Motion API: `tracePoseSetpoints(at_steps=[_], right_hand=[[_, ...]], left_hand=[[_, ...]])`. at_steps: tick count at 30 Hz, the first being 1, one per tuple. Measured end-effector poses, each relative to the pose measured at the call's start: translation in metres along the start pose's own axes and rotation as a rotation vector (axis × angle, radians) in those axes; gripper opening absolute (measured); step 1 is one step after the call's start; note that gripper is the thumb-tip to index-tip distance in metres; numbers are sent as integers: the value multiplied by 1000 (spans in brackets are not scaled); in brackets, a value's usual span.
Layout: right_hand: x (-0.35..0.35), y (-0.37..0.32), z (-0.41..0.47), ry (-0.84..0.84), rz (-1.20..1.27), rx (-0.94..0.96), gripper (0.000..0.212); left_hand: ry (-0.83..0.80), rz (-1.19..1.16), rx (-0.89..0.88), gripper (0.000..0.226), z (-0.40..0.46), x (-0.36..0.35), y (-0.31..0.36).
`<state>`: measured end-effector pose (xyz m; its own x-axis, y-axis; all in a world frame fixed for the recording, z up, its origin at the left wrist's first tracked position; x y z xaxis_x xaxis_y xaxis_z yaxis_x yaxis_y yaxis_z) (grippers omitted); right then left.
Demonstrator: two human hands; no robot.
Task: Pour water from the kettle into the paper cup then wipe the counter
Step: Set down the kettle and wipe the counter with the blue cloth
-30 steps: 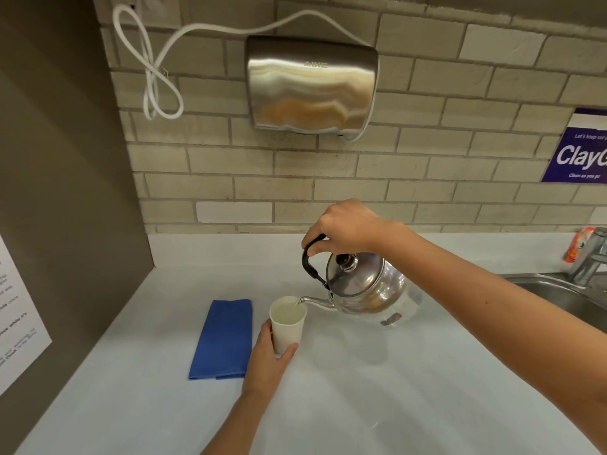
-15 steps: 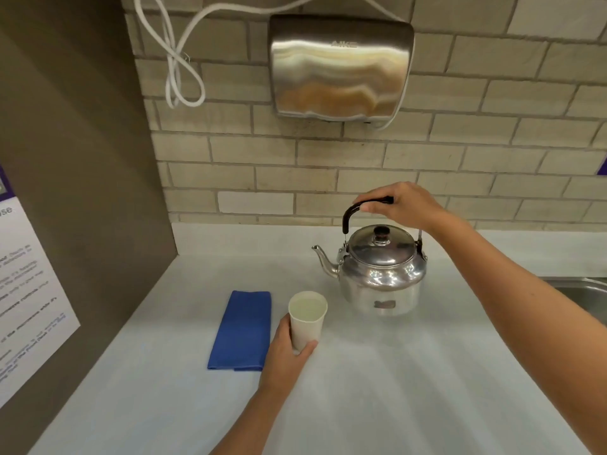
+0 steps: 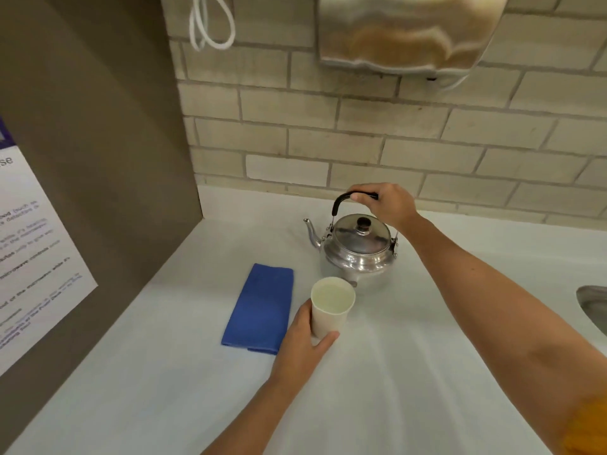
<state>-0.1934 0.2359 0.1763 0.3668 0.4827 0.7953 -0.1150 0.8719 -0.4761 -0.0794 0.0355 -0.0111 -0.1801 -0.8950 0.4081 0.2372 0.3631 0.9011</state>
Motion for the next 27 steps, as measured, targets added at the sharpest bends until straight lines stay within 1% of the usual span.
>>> tracePoseSetpoints(at_steps=[5, 9, 11, 13, 15, 16, 18, 19, 21, 23, 27], right_hand=[[-18, 12, 10, -40, 4, -17, 22], [-23, 17, 13, -31, 38, -20, 21], [-24, 18, 13, -24, 20, -11, 23], [-23, 13, 11, -14, -24, 18, 31], [-15, 5, 1, 41, -105, 49, 40], [-8, 1, -9, 105, -128, 56, 43], [2, -4, -42, 244, -109, 63, 43], [1, -3, -63, 274, -77, 52, 42], [-13, 5, -108, 224, -37, 6, 41], [-31, 17, -153, 135, -81, -38, 41], [-58, 43, -224, -15, -118, -160, 40]], left_hand=[[-11, 4, 3, 61, -1, -1, 3], [-21, 13, 10, 63, -1, -1, 3], [-32, 12, 10, 62, -1, -2, 4], [-37, 17, 13, 62, -1, -1, 5], [-48, 15, 13, 61, -1, -1, 6], [-60, 13, 11, 60, 0, -1, 7], [-85, 26, 7, 62, 0, 0, 11], [-97, 41, 2, 63, 0, 2, 13], [-136, 85, -31, 66, -2, 9, 16], [-166, 136, -73, 63, -2, 22, 17], [-73, 253, -122, 50, 22, 61, 15]])
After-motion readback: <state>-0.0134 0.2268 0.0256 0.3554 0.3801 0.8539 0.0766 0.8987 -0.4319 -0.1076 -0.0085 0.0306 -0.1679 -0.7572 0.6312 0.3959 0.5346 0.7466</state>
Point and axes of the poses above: each hand's wrist, its own z-axis towards the middle knuckle, its own x-axis out of the back of the hand, y = z × x, the point moved 8 cm from there along z, towards the middle knuckle, and after that the axes turned 3 degrees about z, right-handed, at the moved point
